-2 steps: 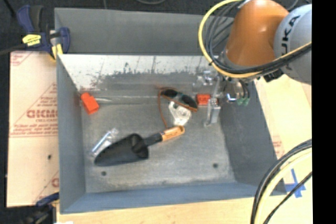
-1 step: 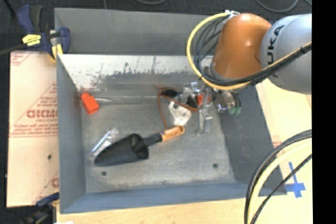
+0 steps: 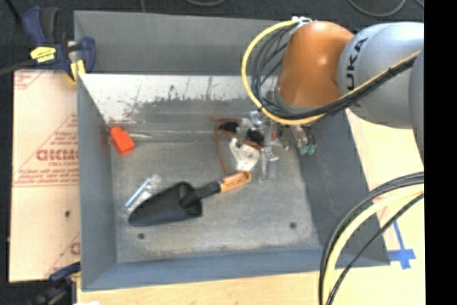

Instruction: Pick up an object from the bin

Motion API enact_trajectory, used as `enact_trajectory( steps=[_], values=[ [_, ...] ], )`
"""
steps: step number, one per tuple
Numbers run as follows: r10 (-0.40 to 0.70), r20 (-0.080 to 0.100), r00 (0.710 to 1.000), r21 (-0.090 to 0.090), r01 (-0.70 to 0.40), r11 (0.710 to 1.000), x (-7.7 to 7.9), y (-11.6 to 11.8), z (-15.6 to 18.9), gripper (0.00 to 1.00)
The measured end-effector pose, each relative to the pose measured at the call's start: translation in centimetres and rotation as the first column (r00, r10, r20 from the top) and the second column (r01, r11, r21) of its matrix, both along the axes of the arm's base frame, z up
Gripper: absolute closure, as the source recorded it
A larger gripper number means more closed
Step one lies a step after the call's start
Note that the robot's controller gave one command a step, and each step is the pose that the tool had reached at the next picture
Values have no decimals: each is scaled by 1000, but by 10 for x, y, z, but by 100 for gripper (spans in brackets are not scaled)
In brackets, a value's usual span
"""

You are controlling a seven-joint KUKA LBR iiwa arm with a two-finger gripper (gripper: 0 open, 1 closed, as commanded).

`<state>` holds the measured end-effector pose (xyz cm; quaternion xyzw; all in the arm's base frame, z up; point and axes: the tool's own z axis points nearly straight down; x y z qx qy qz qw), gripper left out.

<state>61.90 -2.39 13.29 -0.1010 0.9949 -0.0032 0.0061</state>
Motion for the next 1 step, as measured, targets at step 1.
enact_trajectory(
  steps=[1],
  values=[
    [57, -2, 998, 3, -57, 998, -23, 12, -15, 0]
  ],
)
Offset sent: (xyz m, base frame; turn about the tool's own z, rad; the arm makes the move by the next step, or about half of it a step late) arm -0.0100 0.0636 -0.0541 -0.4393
